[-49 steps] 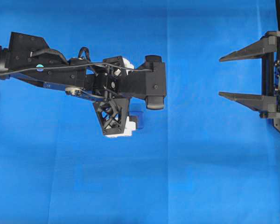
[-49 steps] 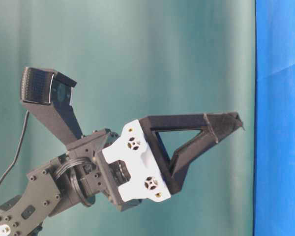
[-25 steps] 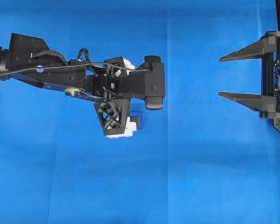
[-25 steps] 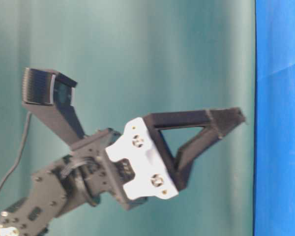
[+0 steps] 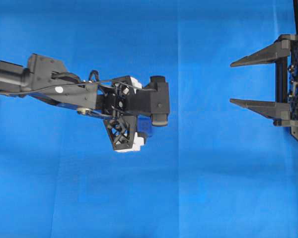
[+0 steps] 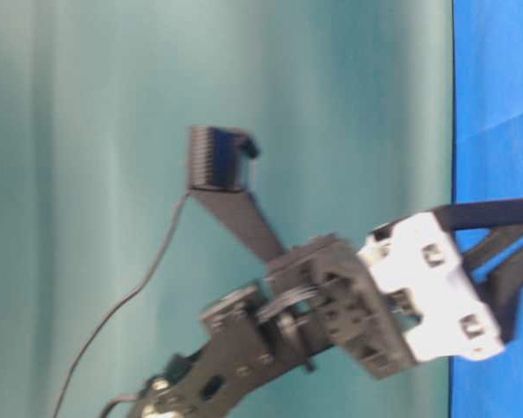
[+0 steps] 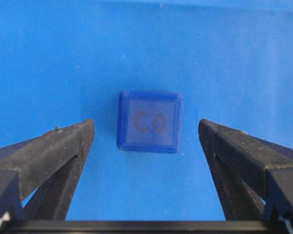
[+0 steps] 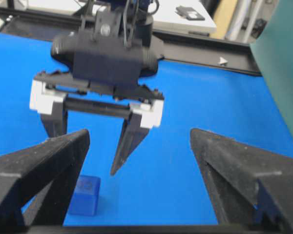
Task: Handover the blue block to the right arm after grasping it with the left arm, then place it in the designated position.
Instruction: 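Close the left gripper on the blue cube and lift it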
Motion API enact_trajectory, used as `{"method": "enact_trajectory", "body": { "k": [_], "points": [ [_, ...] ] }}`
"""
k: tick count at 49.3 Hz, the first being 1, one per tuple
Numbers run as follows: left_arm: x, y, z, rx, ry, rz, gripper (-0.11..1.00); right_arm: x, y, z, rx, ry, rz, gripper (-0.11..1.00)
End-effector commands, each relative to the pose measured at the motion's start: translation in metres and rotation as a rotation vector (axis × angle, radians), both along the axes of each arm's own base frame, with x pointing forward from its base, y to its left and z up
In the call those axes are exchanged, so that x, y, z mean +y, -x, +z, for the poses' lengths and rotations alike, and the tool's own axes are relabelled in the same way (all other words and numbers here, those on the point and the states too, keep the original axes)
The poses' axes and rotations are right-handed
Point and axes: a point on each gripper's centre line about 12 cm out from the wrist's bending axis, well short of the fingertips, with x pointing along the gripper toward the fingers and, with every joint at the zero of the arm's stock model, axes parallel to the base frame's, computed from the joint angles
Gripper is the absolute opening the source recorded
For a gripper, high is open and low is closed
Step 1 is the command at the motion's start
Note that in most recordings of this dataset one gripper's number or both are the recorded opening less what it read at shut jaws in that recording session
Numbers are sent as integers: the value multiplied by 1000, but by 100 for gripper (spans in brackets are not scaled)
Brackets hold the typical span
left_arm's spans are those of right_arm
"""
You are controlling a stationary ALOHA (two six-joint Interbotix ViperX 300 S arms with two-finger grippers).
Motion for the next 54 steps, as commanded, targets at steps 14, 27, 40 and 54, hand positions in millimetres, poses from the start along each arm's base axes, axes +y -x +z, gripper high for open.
{"method": "enact_trajectory", "body": {
  "k": [14,27,40,54],
  "points": [
    [-5,-9,-32,5,1,-8,91,0,-4,10,-23,2,0,97],
    [-5,-10,-40,9,2,-8,91,0,-5,8,-15,2,-1,97],
    [-5,-10,-40,8,-3,-15,90,0,-5,7,-12,3,-1,97],
    [-9,-10,-40,7,-11,-32,57,0,-6,8,-12,3,-1,97]
  ]
}}
